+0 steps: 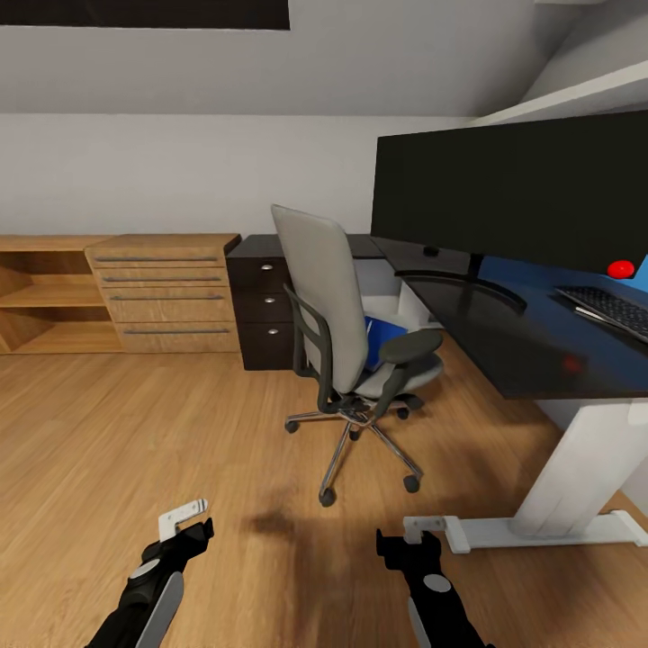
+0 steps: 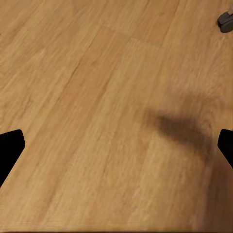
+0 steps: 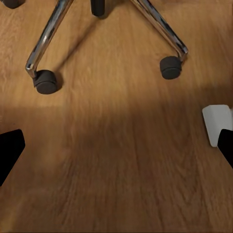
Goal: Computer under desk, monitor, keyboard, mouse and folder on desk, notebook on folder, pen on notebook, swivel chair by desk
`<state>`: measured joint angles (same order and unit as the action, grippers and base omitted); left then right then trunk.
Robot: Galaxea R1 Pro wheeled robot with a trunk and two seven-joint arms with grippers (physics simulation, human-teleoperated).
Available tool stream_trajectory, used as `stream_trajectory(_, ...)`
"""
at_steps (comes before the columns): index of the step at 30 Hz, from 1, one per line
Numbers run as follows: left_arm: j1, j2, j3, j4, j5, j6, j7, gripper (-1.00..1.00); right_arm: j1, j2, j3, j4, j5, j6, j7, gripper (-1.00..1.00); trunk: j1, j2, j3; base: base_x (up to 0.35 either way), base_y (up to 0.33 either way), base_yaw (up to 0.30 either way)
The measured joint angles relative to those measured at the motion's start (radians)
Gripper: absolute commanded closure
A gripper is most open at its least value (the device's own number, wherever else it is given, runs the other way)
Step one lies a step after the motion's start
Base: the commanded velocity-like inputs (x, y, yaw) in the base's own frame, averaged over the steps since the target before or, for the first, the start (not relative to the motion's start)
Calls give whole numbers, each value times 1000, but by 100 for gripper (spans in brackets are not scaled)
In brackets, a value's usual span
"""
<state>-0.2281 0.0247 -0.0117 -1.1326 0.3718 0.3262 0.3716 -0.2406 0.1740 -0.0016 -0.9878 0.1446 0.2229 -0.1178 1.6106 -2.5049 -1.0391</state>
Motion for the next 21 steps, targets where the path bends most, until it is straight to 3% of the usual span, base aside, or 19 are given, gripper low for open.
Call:
stream_trajectory(13,0,-1,-1,27,-4,-3,4,-100,0,0,14,3,1,-18,1,-100,0,0,0,82,0,0)
stream_trajectory(21,0,-1,-1,27,-3,-3,4,-100,0,0,14,3,1,-18,2,-100,0,0,0,210,0,0)
